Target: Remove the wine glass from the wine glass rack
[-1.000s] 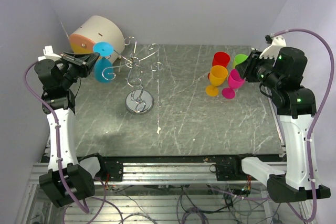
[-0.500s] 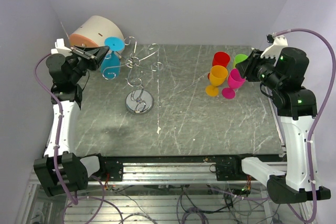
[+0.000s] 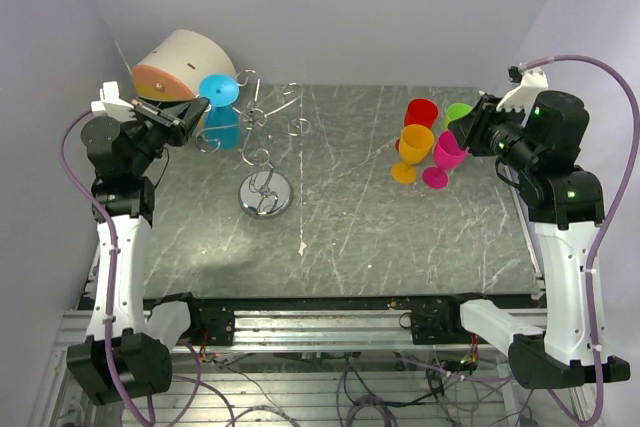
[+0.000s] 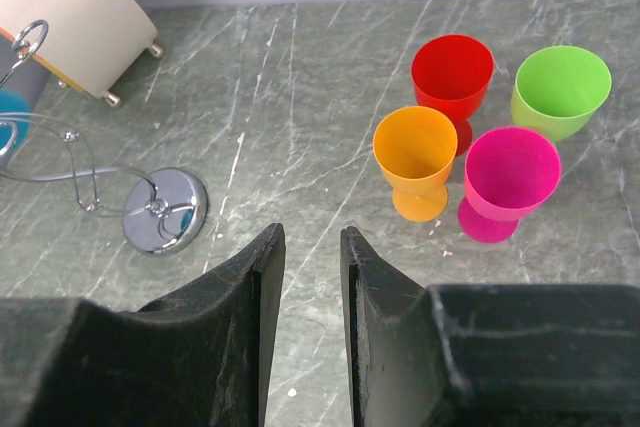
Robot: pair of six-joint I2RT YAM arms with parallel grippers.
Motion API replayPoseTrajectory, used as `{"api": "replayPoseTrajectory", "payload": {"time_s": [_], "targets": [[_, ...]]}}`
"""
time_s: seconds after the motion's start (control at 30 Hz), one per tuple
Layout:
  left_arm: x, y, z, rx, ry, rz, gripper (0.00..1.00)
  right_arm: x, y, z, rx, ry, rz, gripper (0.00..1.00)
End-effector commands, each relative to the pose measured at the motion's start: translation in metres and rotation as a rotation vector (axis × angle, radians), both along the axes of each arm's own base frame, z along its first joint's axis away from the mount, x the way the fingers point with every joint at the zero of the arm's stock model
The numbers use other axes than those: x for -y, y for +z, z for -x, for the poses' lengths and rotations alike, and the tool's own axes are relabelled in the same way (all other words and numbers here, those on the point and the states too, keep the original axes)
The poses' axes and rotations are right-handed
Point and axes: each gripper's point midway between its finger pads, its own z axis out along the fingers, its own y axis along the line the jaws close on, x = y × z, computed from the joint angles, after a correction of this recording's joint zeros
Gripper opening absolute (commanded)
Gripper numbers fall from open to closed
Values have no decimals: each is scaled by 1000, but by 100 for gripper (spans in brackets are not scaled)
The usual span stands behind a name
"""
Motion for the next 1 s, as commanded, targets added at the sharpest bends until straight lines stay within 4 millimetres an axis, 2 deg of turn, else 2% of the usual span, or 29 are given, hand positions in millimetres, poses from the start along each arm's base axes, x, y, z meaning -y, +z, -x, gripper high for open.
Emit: {"api": "replayPoseTrajectory", "payload": {"time_s": [0.0, 0.17, 0.37, 0.43, 0.87, 0.97], "targets": [[5, 4, 16, 14, -3, -42, 16, -2, 8, 4, 31, 8, -6, 29], [7, -4, 22, 0, -5, -41, 15, -2, 9, 6, 35, 10, -4, 29], [0, -18, 18, -41, 36, -87, 10, -1, 12, 8, 43, 9, -3, 29], [0, -19, 18, -39, 40, -88, 7, -1, 11, 8, 41, 10, -2, 29], [-13, -15, 29, -62, 139, -139, 7, 1, 5, 7, 30, 2, 6, 30], [-17, -20, 33, -92, 167, -153, 7, 1, 4, 8, 30, 3, 8, 30]]}}
